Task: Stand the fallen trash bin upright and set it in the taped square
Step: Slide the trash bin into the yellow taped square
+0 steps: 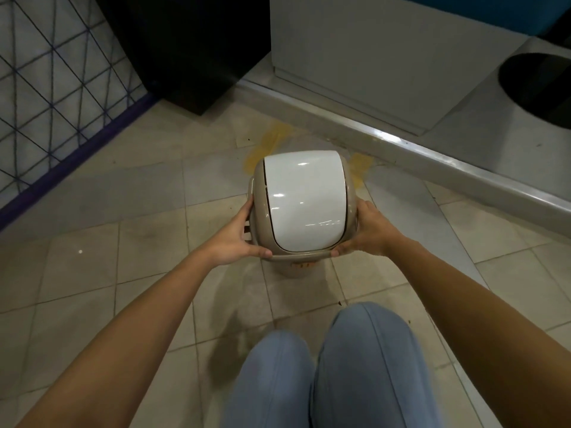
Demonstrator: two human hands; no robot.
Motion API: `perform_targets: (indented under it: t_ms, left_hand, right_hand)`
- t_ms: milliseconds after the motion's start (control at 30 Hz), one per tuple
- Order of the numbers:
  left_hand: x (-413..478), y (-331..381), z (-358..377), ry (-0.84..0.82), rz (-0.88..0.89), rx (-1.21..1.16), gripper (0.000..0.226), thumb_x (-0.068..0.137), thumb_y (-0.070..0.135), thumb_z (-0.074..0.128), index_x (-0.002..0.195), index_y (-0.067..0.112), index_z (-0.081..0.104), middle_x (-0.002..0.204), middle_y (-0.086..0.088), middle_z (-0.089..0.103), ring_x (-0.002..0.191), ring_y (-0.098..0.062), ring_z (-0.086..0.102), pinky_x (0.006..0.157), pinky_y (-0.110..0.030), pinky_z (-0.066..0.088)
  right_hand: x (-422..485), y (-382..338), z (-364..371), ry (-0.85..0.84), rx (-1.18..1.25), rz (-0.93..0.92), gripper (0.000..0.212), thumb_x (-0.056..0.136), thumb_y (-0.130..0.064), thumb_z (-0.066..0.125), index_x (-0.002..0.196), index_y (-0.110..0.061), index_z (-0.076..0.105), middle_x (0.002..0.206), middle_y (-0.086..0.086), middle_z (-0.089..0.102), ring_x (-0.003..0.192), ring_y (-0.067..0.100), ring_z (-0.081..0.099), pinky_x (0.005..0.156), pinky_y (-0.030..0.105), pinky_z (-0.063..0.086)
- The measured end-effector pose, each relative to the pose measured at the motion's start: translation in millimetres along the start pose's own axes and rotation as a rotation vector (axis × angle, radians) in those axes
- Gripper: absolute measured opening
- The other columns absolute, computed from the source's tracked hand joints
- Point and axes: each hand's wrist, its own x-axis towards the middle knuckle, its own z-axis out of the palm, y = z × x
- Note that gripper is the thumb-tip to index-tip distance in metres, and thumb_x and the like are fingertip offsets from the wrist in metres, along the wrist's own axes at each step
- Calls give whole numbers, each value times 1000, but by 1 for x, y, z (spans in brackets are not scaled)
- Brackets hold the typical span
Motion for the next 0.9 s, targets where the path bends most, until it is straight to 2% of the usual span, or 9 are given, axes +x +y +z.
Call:
perform_targets:
  t_ms: [67, 133, 167, 233, 333, 467, 567, 733, 900]
  left_hand:
    - [14, 5, -5, 3, -10, 13, 126, 56, 15, 87, 147, 39, 3, 143, 7, 33, 121, -12, 42, 73, -7, 47]
    - [26, 12, -10, -1, -22, 48, 125, 56, 16, 87, 147, 38, 4, 142, 8, 34, 120, -11, 42, 75, -5, 44]
    - [33, 17, -13, -10, -34, 64, 125, 56, 15, 87, 147, 37, 5, 141, 6, 36, 119, -13, 43, 80, -9, 45]
    - [40, 21, -18, -25, -55, 88, 125, 55, 15, 88, 148, 34, 6, 141, 1, 41, 120, -18, 47, 94, -27, 45]
    - [49, 25, -27, -21, -78, 111, 125, 56, 16, 87, 148, 34, 5, 141, -3, 42, 118, -20, 49, 99, -39, 44]
    - [67, 24, -42, -39, -66, 100, 124, 57, 17, 87, 147, 36, 5, 142, 0, 41, 119, -19, 49, 99, -37, 44]
    - [81, 24, -54, -50, -46, 90, 122, 57, 15, 86, 147, 37, 7, 140, -3, 43, 118, -22, 50, 99, -42, 44]
    - [94, 26, -66, -74, -40, 59, 121, 57, 13, 86, 147, 37, 8, 142, -5, 40, 118, -27, 50, 98, -46, 45]
    - [103, 30, -72, -91, -23, 34, 119, 60, 10, 84, 148, 35, 8, 145, -3, 37, 121, -28, 48, 98, -45, 46]
  right_hand:
    - [10, -1, -8, 12, -2, 7, 130, 40, -35, 94, 147, -22, 22, 145, 6, 38, 136, 28, 33, 111, 46, 32]
    - [18, -2, -11, 30, -8, 24, 135, 40, -35, 94, 149, -22, 17, 147, 7, 35, 138, 29, 30, 111, 47, 30]
    - [22, -3, -13, 32, -5, 36, 136, 40, -35, 94, 150, -22, 15, 148, 8, 34, 138, 30, 30, 112, 47, 30]
    - [27, -7, -15, 30, -4, 44, 137, 40, -35, 94, 150, -20, 14, 149, 9, 33, 138, 30, 30, 112, 48, 30]
    - [39, -12, -18, 26, 6, 44, 137, 40, -34, 95, 150, -19, 14, 148, 10, 35, 138, 31, 31, 111, 46, 31]
    - [57, -18, -20, 19, 71, 51, 139, 41, -28, 95, 151, -20, 10, 149, 9, 31, 139, 31, 29, 114, 48, 30]
    - [70, -26, -22, 27, 119, 54, 140, 41, -23, 96, 151, -19, 10, 149, 9, 30, 138, 31, 30, 113, 50, 31]
    - [80, -33, -22, 48, 138, 66, 139, 43, -19, 95, 151, -19, 8, 151, 8, 26, 139, 31, 29, 114, 45, 30]
    - [88, -36, -24, 54, 173, 88, 135, 46, -16, 94, 151, -18, 10, 149, 10, 30, 136, 31, 33, 111, 43, 33]
